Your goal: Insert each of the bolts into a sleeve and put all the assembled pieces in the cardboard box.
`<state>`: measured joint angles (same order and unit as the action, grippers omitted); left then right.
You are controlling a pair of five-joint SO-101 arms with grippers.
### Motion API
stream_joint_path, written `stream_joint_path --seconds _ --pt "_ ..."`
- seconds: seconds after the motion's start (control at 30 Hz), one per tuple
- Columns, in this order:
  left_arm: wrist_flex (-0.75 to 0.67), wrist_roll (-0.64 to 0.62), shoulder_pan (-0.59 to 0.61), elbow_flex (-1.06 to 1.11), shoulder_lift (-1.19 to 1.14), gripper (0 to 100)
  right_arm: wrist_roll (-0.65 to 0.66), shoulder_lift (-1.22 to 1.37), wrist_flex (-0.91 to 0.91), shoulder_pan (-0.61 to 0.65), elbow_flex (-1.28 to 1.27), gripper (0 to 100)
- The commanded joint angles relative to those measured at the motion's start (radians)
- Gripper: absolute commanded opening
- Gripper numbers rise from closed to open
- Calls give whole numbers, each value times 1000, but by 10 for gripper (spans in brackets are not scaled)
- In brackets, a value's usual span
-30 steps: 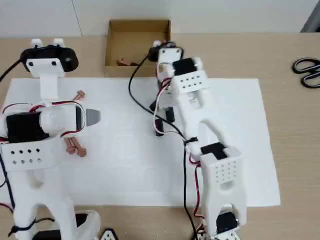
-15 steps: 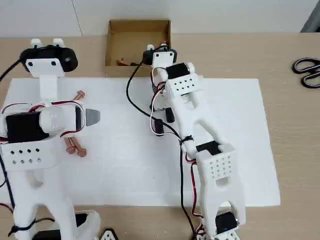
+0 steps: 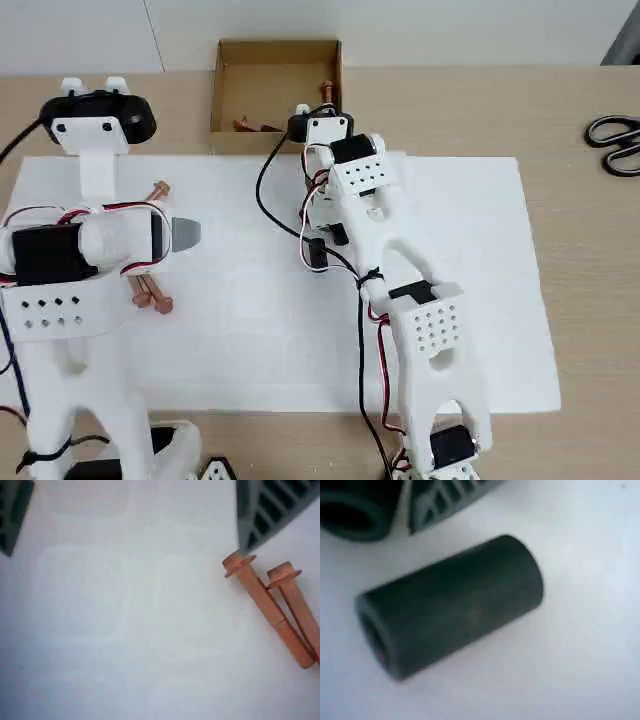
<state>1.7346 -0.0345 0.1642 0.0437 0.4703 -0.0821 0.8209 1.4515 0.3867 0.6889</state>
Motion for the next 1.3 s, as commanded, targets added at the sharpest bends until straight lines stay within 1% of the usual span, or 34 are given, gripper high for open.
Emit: stream_joint_path --seconds 0.0,0.07,0.27,0.67,0.73,0.87,0.93,1.0,1.13,1.27 --pt "15 8 5 -1 5 273 -6 15 -15 -5 -3 53" --pt "15 8 5 -1 5 273 -6 19 -18 -16 -3 26" --pt "15 8 5 -1 5 273 -5 1 -13 -50 29 18" --pt "17 12 6 -1 2 273 -3 -220 211 -107 183 17" --pt "17 48 6 5 2 273 3 -252 222 -113 184 2" --pt "17 123 11 15 2 273 3 -289 223 -166 184 3" --pt "17 187 40 15 -3 273 12 -292 229 -194 183 3" --pt "17 252 81 8 -38 273 64 -292 231 -216 178 3" --pt "2 354 176 -51 -203 273 110 -298 231 -216 112 3" --pt "2 470 199 -205 -419 273 110 -298 231 -216 94 3"
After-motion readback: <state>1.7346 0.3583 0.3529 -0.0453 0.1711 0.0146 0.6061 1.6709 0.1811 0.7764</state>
